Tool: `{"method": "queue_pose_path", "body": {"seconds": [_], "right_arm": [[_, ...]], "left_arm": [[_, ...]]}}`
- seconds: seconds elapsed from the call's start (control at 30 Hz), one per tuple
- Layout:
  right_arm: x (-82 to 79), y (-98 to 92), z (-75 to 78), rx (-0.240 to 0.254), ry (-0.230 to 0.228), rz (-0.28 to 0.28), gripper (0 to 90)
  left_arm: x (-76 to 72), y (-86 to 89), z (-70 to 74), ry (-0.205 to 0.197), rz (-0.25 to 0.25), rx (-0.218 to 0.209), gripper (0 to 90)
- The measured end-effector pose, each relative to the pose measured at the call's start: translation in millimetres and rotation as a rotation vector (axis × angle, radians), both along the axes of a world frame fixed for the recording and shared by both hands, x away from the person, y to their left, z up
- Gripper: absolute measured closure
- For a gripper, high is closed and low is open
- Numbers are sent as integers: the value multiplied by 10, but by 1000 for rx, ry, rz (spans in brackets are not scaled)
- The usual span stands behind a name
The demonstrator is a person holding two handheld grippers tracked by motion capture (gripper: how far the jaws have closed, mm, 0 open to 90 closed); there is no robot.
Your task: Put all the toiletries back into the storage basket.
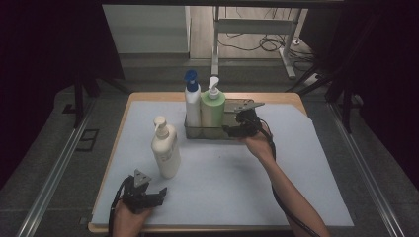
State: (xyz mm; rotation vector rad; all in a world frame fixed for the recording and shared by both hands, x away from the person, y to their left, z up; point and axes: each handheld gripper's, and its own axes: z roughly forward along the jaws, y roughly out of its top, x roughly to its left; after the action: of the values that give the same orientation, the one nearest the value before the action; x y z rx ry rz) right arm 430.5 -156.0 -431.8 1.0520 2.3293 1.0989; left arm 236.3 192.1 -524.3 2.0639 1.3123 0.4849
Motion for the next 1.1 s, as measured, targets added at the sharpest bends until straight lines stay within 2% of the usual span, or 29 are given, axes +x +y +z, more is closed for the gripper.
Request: {"method": "queue_pose_path", "body": {"seconds": [0.53, 1.0, 1.1], "right_arm": [[-287, -143, 47, 29, -1, 50, 262], [-517, -325, 15, 12, -2, 81, 193], [-563, -368, 19, 2, 0, 90, 150]], "left_arm": [[-1, 0, 0, -1, 0, 0, 123], [0, 0, 0, 0, 0, 0, 122], [0, 0, 0, 0, 0, -1, 122]]}}
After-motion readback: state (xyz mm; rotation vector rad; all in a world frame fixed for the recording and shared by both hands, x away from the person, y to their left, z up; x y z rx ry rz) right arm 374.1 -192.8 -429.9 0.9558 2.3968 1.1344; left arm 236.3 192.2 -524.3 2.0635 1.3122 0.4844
